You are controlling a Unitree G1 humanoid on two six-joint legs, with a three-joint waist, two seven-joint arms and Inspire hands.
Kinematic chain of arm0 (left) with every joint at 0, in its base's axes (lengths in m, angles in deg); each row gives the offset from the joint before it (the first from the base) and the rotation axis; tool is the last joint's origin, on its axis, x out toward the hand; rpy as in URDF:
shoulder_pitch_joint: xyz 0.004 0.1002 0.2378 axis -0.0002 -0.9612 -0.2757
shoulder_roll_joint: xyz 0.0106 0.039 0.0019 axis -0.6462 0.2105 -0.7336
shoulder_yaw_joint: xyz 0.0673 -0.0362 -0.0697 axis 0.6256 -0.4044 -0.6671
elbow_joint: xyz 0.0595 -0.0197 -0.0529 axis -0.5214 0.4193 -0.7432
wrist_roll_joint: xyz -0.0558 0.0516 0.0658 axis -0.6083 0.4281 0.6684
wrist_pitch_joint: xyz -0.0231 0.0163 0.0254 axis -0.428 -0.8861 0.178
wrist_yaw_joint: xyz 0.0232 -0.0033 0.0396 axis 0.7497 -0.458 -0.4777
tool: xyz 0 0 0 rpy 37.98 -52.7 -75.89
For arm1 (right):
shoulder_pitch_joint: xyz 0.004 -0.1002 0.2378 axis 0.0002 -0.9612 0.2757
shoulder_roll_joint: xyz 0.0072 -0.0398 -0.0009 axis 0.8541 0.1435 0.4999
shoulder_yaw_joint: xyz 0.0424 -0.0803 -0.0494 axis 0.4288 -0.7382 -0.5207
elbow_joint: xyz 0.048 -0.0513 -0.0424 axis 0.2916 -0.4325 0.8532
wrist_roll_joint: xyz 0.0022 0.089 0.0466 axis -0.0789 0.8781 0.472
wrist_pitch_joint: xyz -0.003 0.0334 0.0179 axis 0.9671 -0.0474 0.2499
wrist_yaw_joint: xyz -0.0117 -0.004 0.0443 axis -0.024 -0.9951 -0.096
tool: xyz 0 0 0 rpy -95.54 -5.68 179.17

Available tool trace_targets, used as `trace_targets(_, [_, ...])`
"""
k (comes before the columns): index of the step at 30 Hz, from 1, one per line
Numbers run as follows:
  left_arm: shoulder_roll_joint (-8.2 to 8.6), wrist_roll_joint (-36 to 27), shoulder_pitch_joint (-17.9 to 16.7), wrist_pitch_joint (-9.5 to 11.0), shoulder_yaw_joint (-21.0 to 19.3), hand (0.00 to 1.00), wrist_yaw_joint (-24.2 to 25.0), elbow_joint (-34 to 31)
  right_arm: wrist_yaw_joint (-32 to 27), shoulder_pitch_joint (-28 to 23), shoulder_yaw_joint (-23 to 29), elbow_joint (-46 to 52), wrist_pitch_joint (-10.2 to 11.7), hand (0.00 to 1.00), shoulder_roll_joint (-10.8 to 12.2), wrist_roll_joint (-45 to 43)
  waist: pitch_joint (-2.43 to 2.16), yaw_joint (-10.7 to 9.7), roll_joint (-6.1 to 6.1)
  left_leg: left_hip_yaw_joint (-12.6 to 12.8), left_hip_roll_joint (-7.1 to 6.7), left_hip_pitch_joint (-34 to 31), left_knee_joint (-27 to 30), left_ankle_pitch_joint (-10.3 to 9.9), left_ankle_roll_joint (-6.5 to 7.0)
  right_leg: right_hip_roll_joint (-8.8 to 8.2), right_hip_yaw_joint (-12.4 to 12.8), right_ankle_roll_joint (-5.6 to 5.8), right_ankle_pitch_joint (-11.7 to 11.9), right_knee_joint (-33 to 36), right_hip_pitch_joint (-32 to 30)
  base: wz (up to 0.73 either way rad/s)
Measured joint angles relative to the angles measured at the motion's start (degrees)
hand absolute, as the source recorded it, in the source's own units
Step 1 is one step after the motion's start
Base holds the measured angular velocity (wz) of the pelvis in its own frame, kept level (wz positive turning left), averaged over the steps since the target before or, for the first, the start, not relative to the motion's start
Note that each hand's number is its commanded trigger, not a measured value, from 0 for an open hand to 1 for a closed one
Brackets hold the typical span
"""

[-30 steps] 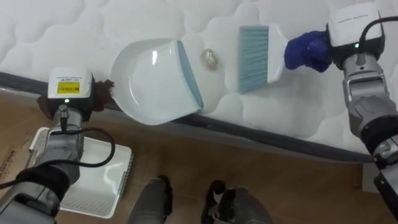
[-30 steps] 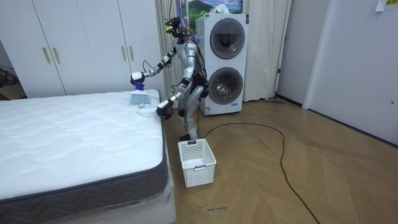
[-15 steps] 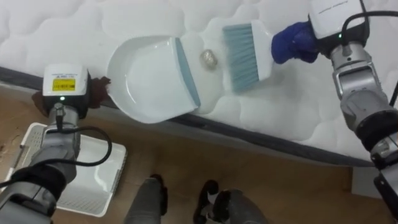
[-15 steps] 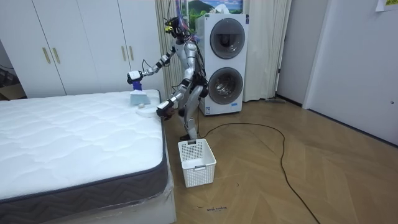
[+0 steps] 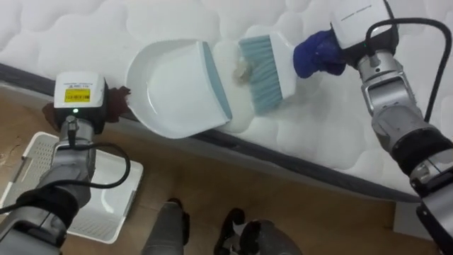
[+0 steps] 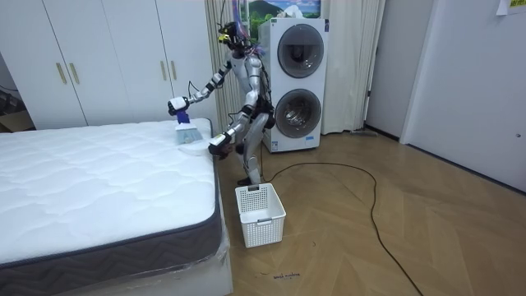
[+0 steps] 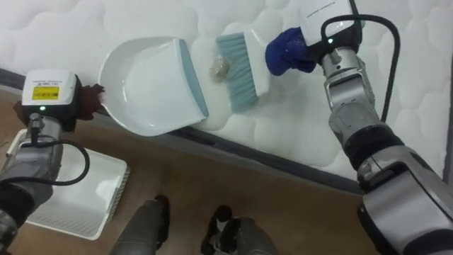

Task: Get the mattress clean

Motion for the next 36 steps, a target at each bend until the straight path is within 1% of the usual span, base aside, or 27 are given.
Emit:
trace_targets(1, [0.24,0.0,0.0,-0.1,-0.1,1.0,0.2,-0.1,0.3,0.0,0.0,0.0,-0.1,1.0,0.0,0.0,0.04,0.1,0.25,-0.1,-0.08,0.0,0.0,0.0,0.0,-0.09,-0.1,0.04,0.0,0.0,0.0,0.11])
trace_targets(2, [0.66,-0.1,0.0,-0.3,-0.2,1.0,0.6,-0.4,0.8,-0.1,0.1,0.0,-0.3,1.0,0.0,0.0,0.02,0.2,0.77,-0.2,-0.2,-0.1,0.0,0.0,0.01,-0.18,-0.2,0.08,-0.1,0.0,0.0,0.08])
trace_targets(3, [0.92,-0.3,0.0,-0.3,-0.2,1.0,1.0,-0.5,1.1,-0.2,0.1,0.0,-0.3,1.0,0.0,0.0,-0.07,0.2,1.26,-0.4,-0.39,-0.1,-0.1,0.0,0.01,-0.29,-0.2,0.22,-0.2,0.1,0.0,0.07])
trace_targets(6, [1.28,-0.5,0.0,-0.3,-0.1,1.0,1.5,-0.5,1.3,-0.2,0.7,0.0,-0.3,1.0,0.0,0.3,-0.14,0.2,2.14,-0.4,-0.74,-0.1,-0.3,0.0,0.02,-0.71,-0.1,0.21,-0.3,0.8,-0.3,0.04])
trace_targets(8, [1.47,-0.6,0.0,-0.3,-0.2,1.0,1.7,-0.5,1.5,-0.7,1.2,0.0,-0.3,1.0,0.0,1.0,-0.22,0.2,2.34,-0.4,-0.85,0.0,-0.3,0.0,0.0,-0.8,0.0,0.23,-0.4,1.2,-0.5,0.02])
trace_targets(10, [1.6,-0.6,0.0,-0.5,-0.2,1.0,1.8,-0.5,1.8,-0.8,1.2,0.0,-0.3,1.0,0.1,1.3,-0.18,0.2,2.62,-0.4,-0.84,0.0,-0.3,0.0,-0.04,-0.79,0.0,0.22,-0.4,1.2,-0.5,0.0])
trace_targets(12, [2.06,-0.6,0.0,-1.0,-0.2,1.0,2.1,-0.5,2.3,-1.1,1.2,0.0,-0.3,1.0,0.2,2.1,-0.3,0.2,3.04,-0.4,-0.91,0.1,-0.3,0.1,-0.07,-0.8,0.2,0.22,-0.4,1.3,-0.5,0.0])
trace_targets(15, [2.35,-0.7,0.0,-1.4,-0.2,1.0,2.3,-0.5,2.9,-1.4,1.2,0.0,-0.3,1.0,0.3,3.1,-0.32,0.2,3.34,-0.4,-0.95,0.1,-0.3,0.3,-0.16,-0.81,0.2,0.22,-0.4,1.3,-0.5,0.0])
trace_targets(18, [2.92,-0.9,-0.1,-1.9,-0.1,1.0,2.5,-0.4,3.0,-3.0,1.2,0.1,-0.3,1.0,0.3,3.3,-0.35,0.2,3.42,-0.4,-1.04,0.3,-0.2,0.3,-0.17,-0.96,0.3,0.17,-0.5,1.7,-0.3,0.03])
trace_targets(23, [2.99,-1.1,-0.2,-2.0,-0.1,1.0,2.8,-0.4,3.2,-5.3,1.1,0.2,0.2,1.0,1.0,3.2,-0.35,-0.1,3.42,-0.3,-1.62,0.6,-0.9,0.9,-0.38,-1.45,0.5,0.05,-1.2,1.9,-0.4,0.01])
trace_targets(29, [3.62,-1.2,-0.8,-3.1,-0.4,1.0,3.4,-0.4,3.2,-5.8,1.1,0.2,-0.3,1.0,2.9,3.5,-0.35,0.0,3.42,0.3,-1.62,1.2,-1.7,1.3,-0.62,-1.28,1.7,-0.03,-1.2,1.9,-0.6,-0.02])
trace_targets(32, [3.72,-2.3,-1.2,-3.3,-0.5,1.0,3.4,-0.1,3.2,-6.1,1.0,0.3,-1.2,1.0,4.5,3.3,-0.35,-0.1,3.41,0.7,-1.4,1.8,-2.0,1.3,-0.66,-0.31,3.5,-0.04,-1.2,2.0,-0.6,-0.06])
trace_targets(35, [3.78,-3.3,-1.5,-3.3,-0.5,1.0,3.4,0.2,3.1,-7.8,1.1,3.1,-1.2,1.0,4.8,3.2,-0.35,-0.2,3.42,1.2,-1.14,2.1,-2.2,1.3,-0.68,-0.29,3.6,-0.05,-1.2,1.9,-0.6,-0.05])
trace_targets(36, [3.84,-3.4,-1.7,-3.3,-0.6,1.0,3.4,0.3,3.1,-8.7,1.2,4.8,-1.3,1.0,5.5,3.3,-0.35,-0.2,3.42,1.3,-1.02,2.1,-2.3,1.3,-0.7,-0.27,3.6,-0.14,-1.2,2.0,-0.7,-0.06])
